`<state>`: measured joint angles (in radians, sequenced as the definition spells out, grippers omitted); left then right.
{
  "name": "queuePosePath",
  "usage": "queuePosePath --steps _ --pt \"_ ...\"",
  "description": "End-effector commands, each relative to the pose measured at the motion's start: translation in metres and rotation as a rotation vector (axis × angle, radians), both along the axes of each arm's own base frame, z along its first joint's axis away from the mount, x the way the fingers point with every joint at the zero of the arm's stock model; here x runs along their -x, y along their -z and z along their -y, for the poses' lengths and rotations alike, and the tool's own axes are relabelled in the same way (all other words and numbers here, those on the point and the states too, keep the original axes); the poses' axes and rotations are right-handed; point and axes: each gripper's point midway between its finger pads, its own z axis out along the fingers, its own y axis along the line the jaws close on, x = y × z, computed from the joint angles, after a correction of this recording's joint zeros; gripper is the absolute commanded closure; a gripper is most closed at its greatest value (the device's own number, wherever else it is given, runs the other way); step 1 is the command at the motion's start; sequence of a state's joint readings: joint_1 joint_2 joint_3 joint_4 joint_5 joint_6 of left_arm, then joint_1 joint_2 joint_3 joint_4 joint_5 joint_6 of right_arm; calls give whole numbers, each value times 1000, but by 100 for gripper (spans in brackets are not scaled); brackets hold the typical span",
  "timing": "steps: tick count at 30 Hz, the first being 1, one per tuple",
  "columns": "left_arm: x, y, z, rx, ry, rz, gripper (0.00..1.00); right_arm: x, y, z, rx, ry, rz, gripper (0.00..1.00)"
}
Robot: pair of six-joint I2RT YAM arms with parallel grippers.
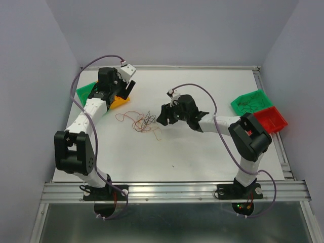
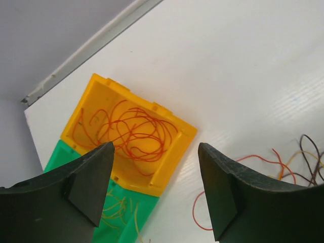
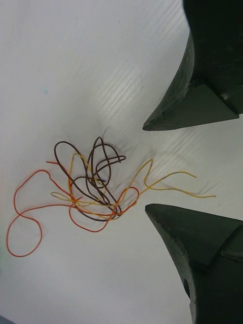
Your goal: Untangle the cables
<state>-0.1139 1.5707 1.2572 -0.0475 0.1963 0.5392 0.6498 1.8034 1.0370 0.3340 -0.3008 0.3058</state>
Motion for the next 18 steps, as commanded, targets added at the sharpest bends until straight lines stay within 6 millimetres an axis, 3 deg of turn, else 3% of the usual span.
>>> queuePosePath --steps 1,8,13,14,15,17,18 --pt "27 0 5 -47 43 0 21 3 -8 -28 -9 -89 21 35" --pt "57 20 20 -11 118 -50 20 13 20 -45 63 -158 -7 35" --pt "65 31 33 1 158 -77 20 20 43 -46 115 -179 -39 39" --pt "66 33 35 5 162 -82 20 22 46 -46 119 -183 -41 45" --pt "67 37 40 11 179 -92 21 23 47 -46 123 -183 -45 67" --pt "69 40 46 19 199 -101 20 28 48 -40 131 -180 -49 91" --pt "72 46 54 27 231 -117 21 29 33 -37 120 -174 -19 100"
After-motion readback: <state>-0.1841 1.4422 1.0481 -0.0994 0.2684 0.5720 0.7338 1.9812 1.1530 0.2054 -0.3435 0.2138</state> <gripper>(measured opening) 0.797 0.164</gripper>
